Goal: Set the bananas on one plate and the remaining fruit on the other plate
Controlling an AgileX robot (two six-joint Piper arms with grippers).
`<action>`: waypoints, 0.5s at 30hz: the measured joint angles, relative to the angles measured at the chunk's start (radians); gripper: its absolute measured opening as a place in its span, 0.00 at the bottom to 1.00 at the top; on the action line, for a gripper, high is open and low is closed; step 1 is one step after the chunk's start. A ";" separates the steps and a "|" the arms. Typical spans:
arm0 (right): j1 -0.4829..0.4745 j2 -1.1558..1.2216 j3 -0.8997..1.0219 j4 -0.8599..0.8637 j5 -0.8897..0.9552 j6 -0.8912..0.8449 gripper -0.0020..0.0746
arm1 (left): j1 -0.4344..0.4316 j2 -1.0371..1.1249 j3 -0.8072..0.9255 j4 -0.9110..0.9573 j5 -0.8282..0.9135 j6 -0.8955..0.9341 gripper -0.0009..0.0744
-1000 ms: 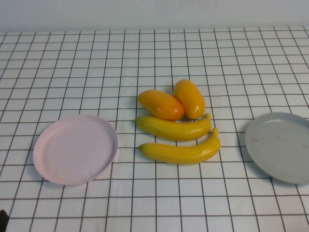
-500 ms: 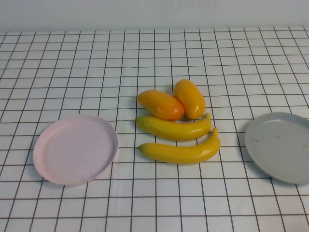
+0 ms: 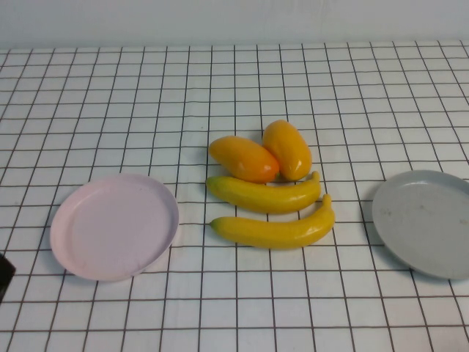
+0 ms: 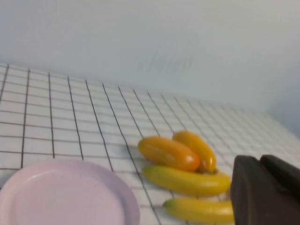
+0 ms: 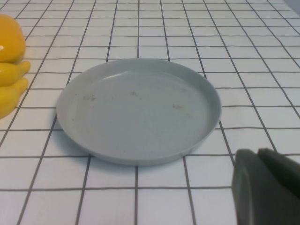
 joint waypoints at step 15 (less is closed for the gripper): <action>0.000 0.000 0.000 0.000 0.000 0.000 0.01 | -0.002 0.727 -0.478 0.219 0.417 0.359 0.01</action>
